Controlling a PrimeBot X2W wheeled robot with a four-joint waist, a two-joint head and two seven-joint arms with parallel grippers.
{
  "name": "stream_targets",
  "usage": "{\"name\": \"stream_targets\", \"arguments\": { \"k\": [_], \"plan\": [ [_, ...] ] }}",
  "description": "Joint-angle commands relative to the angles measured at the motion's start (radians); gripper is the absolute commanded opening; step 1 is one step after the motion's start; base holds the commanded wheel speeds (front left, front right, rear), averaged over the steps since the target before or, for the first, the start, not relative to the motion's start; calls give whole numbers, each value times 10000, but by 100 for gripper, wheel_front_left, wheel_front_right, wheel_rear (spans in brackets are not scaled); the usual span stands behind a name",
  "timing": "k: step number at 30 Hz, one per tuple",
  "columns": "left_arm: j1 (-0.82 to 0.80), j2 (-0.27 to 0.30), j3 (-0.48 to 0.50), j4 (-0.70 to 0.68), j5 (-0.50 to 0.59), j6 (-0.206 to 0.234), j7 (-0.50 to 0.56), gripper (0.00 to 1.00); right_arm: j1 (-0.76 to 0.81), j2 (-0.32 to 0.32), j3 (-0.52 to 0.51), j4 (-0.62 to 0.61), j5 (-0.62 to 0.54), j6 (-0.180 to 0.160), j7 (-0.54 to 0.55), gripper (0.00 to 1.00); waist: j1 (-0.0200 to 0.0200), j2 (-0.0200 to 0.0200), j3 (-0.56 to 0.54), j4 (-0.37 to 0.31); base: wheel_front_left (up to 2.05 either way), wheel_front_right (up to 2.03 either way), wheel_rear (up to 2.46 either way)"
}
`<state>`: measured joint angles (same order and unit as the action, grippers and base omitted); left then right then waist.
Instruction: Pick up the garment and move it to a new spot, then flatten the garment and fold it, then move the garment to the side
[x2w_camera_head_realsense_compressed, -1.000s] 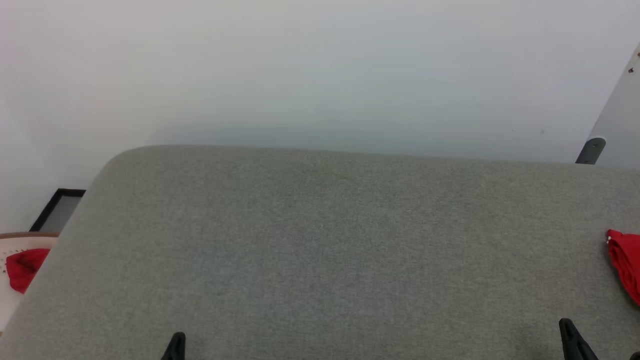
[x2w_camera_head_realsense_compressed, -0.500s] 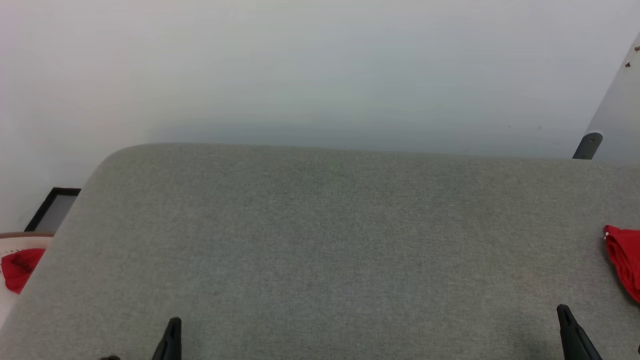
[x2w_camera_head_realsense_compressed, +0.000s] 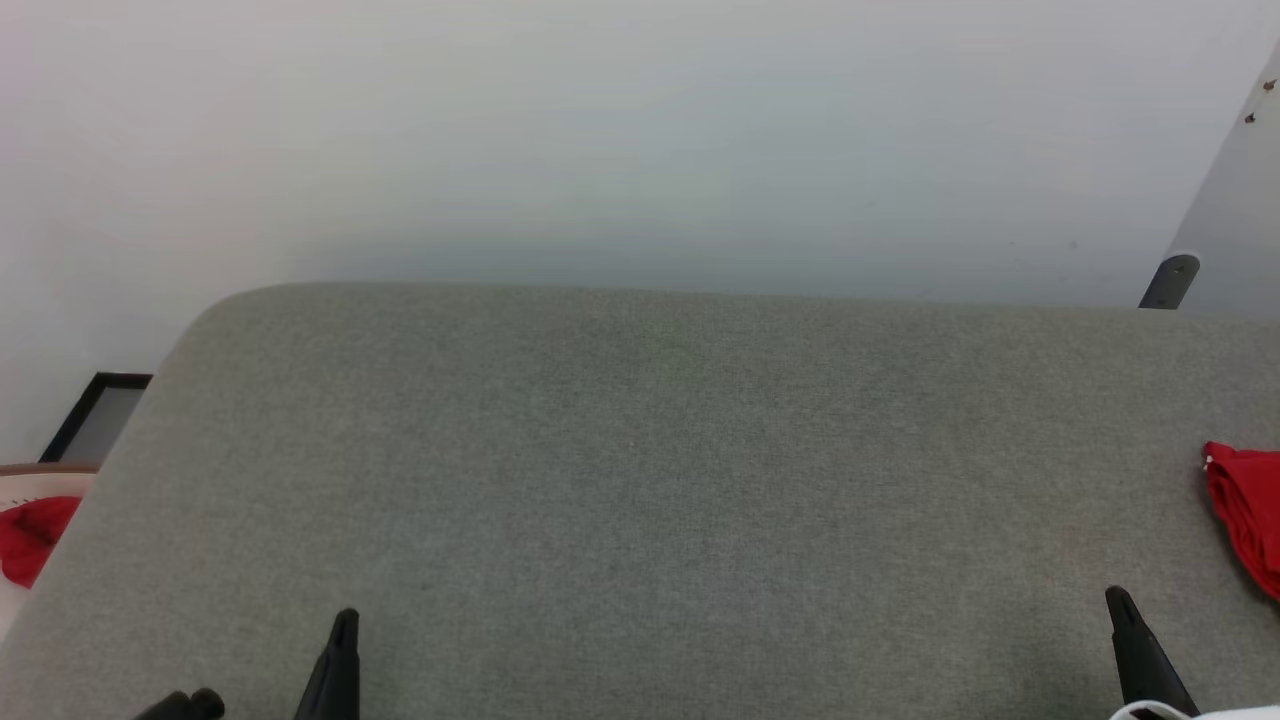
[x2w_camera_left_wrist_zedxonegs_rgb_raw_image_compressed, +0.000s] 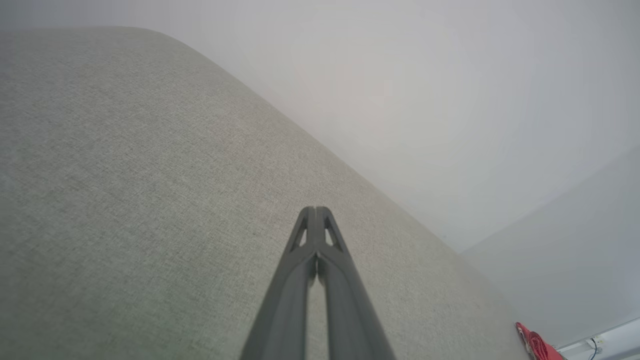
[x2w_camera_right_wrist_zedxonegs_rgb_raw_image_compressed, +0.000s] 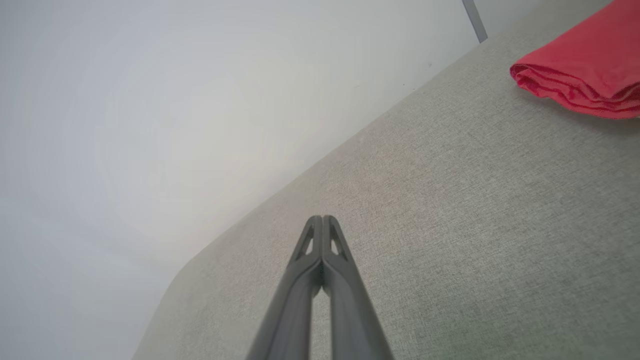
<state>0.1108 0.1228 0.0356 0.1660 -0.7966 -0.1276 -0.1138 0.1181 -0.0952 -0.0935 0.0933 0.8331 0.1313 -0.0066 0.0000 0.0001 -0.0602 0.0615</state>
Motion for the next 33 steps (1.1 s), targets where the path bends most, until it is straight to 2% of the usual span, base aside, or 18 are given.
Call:
{"name": "stream_targets", "arguments": {
  "k": [1, 33],
  "plan": [
    [-277, 2, 71, -86, -356, -18, 60, 0, -315, -29, -54, -61, 344, -2, 61, 0, 0, -1, 13, -12, 0, 0, 0],
    [-1167, -298, 370, 293, -3833, -31, 1032, 0, -1241, 189, -133, 633, 3639, -4, 574, 0, 0, -1, 229, -222, 0, 0, 0]
  ]
}}
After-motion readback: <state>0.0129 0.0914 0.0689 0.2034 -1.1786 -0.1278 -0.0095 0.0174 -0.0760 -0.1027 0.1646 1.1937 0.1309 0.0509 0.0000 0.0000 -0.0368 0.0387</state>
